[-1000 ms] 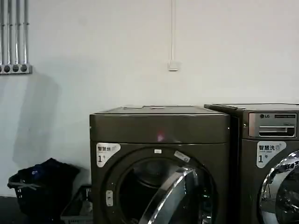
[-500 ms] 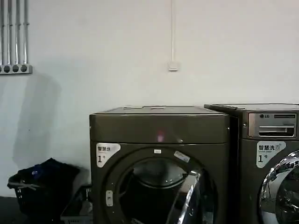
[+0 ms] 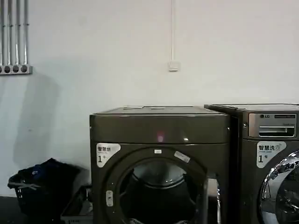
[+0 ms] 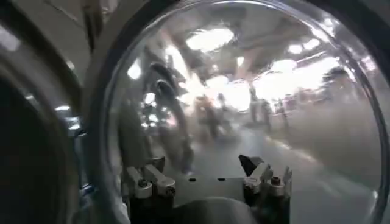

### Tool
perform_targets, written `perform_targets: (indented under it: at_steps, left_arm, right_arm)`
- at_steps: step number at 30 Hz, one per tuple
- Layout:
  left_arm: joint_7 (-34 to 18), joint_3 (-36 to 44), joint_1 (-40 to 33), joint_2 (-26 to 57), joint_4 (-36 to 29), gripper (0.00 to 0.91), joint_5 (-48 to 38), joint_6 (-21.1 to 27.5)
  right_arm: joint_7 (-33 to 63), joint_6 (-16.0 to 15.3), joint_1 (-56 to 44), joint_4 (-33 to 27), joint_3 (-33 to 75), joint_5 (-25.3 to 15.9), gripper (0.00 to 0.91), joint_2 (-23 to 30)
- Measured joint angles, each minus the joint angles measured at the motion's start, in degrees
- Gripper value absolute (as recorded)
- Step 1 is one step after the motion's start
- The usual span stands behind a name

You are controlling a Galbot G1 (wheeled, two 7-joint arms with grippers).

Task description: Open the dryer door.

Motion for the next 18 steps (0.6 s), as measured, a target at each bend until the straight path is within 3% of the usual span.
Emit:
perform_targets:
  at_steps: [6, 11, 15, 18]
  left_arm:
    - [-0.26, 2.79, -1.62, -1.84, -0.26, 0.907, -0.02, -0.15]
    - [-0.39, 4.75, -2.49, -3.71, -0.22, 0.907, 0.11, -0.15]
    - [-0.77, 6.22, -3.57, -5.16, 0.42, 0.907, 0.26, 0.0]
    - [-1.47, 7.37, -4.52, -6.74, 1.35, 0.907, 0.27, 0.11]
  right_arm:
    - [4.91, -2.52, -1.05, -3.21, 3.5, -1.86, 0.907, 0.11]
    - [9.46, -2.4, -2.39, -6.47, 6.62, -4.43, 0.907, -0.29]
    - [12.02, -3.14, -3.4, -7.67, 8.15, -3.23, 0.907, -0.33]
    - [15.84, -5.82, -4.1, -7.6, 8.71, -3.14, 0.907, -0.5]
